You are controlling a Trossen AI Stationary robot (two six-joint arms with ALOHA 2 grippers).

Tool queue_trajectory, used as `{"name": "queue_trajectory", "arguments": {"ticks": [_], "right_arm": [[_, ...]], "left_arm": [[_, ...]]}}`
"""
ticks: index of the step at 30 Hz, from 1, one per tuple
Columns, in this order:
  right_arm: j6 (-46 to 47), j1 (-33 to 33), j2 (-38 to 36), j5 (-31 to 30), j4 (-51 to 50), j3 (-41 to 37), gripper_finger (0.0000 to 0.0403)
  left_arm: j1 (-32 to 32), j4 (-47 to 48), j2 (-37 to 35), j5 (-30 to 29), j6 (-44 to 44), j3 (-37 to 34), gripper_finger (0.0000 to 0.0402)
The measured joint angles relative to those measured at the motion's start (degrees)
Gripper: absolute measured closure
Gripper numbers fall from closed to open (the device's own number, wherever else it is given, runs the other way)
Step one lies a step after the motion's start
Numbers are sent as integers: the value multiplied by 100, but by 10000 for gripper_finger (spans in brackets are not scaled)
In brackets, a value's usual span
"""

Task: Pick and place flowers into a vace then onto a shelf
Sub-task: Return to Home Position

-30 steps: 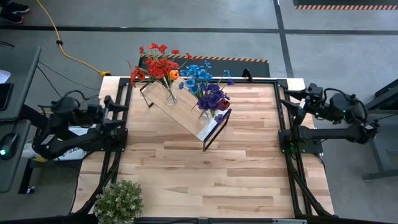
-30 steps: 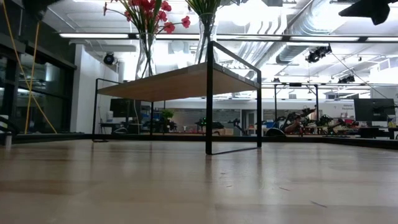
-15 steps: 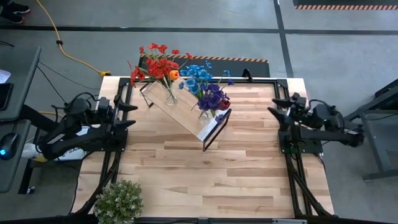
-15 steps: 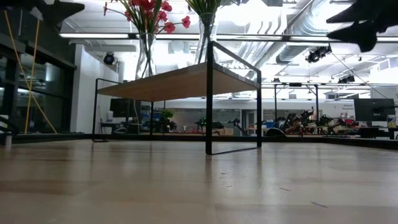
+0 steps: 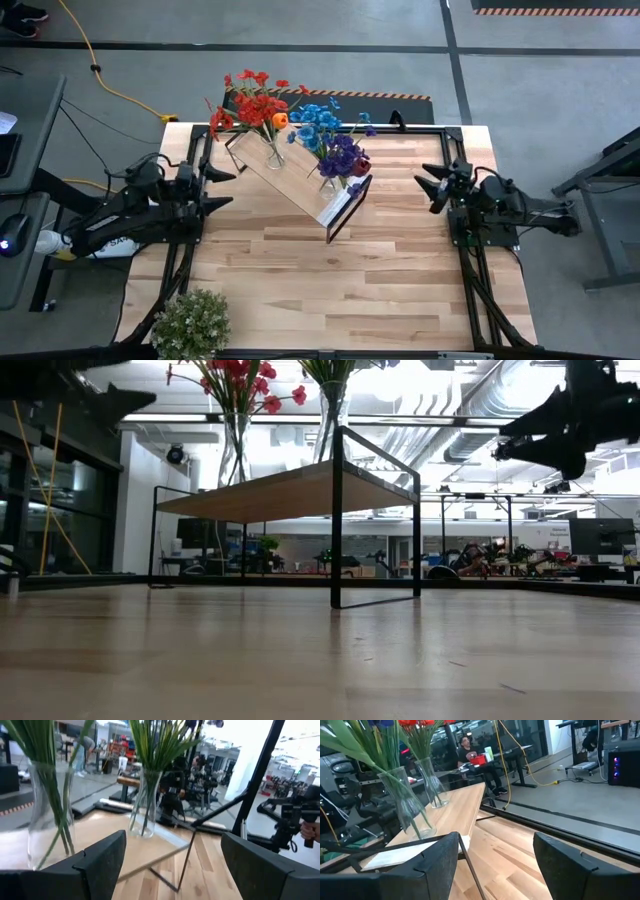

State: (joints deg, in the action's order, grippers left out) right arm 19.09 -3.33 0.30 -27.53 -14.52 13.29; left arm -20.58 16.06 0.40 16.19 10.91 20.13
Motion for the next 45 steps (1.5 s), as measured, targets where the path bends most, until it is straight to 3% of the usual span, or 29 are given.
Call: {"name": "queue_trajectory", "arguments": {"ticks": [7,14,23,26,31,36,41,45], "right_arm": [[8,0,2,28,698,-597,155],[42,0,0,-15,778,-675,155],[43,0,2,-63,751,-673,155],[15,0,2,-61,709,-673,155],[-109,0,11,-171,576,-673,155],[-157,-2,11,-766,319,-670,155],[-165,-2,11,-960,148,-670,155],[-256,-2,11,-3,32,-670,155]], "left_arm": [[0,-674,0,119,-16,-551,43],[9,-1555,0,401,-6,-1198,43],[186,-1687,0,347,114,-1552,43],[491,-1629,0,29,109,-1611,43],[1205,-1562,0,-1042,150,-1826,43],[1851,-1450,9,-2150,61,-1835,43],[2193,-1465,9,-2304,-110,-1835,43],[2375,-1462,7,-2215,-119,-1835,43]]}}
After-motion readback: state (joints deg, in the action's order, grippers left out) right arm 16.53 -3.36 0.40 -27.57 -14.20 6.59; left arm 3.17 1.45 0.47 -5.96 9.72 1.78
